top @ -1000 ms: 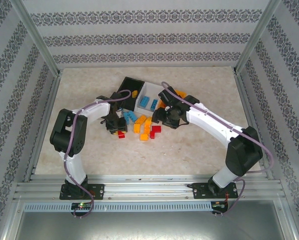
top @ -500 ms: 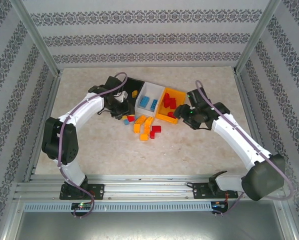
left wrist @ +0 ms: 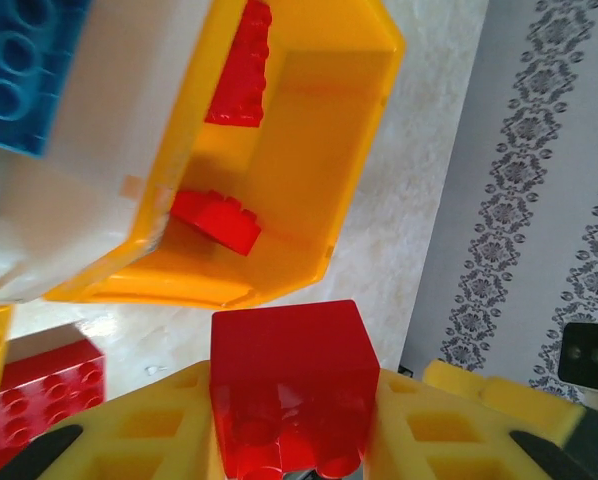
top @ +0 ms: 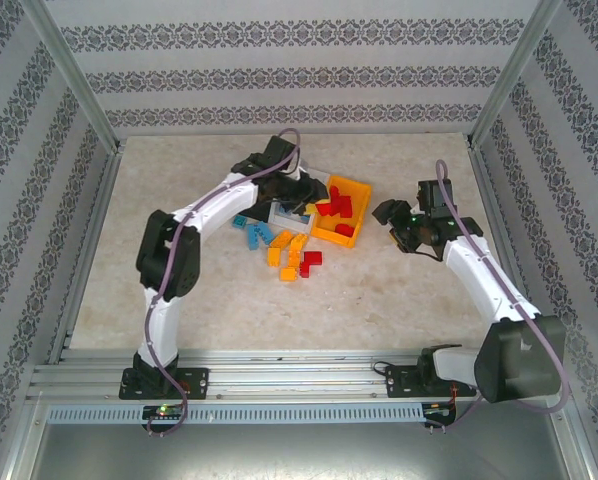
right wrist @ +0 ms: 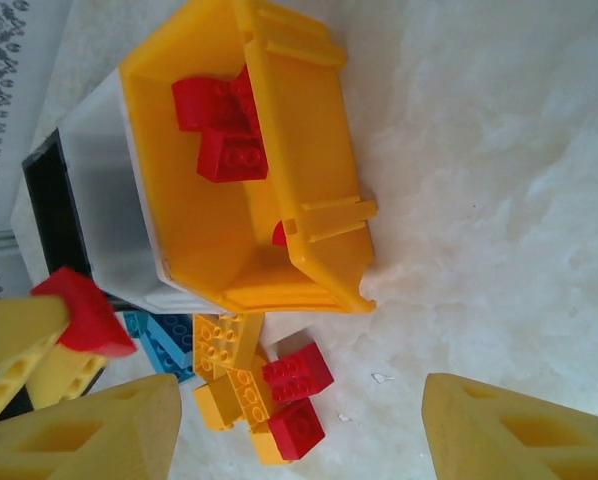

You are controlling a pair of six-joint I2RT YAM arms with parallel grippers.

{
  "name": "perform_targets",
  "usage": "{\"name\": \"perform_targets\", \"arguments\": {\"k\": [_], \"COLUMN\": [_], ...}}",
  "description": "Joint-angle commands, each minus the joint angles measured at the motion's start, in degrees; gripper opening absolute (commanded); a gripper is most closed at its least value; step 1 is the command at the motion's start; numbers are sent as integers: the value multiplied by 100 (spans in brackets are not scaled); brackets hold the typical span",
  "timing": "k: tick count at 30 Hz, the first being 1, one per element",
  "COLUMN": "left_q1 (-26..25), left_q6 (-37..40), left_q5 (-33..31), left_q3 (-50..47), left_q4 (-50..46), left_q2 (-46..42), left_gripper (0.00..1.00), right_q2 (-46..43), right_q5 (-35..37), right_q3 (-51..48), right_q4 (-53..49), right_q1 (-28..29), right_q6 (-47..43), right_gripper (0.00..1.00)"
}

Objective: Sort the legos into containers by color

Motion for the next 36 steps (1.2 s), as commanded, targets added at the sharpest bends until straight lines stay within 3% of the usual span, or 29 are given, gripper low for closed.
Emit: {"name": "perform_targets", "arguments": {"k": [1,11,18,27,36], "left_q1": [-128,-191,-234,-235,-235], "left_q6": [-201,349,384,514,772], "left_q5": [-58,-68,-116,-171,-373], "left_q3": [792,3071,3135,3194,3192], "left_q4": [-234,-1812,-1879,-2038,-1991], "left_q2": [385,1725,1853,1836,1530], "left_gripper": [33,35,38,55,62], "right_q2": [155,520,803,651,650], "right_q5": [-351,-345,-475,-547,-797], "right_q3": [134,405,746,281,594], "right_q4": [67,157,-302,-44,-659], "right_q1": [-57,-122,-233,-233,-231], "right_q6": [-347,-345,-749,-610,-956], "right_gripper": [66,66,67,68,70]}}
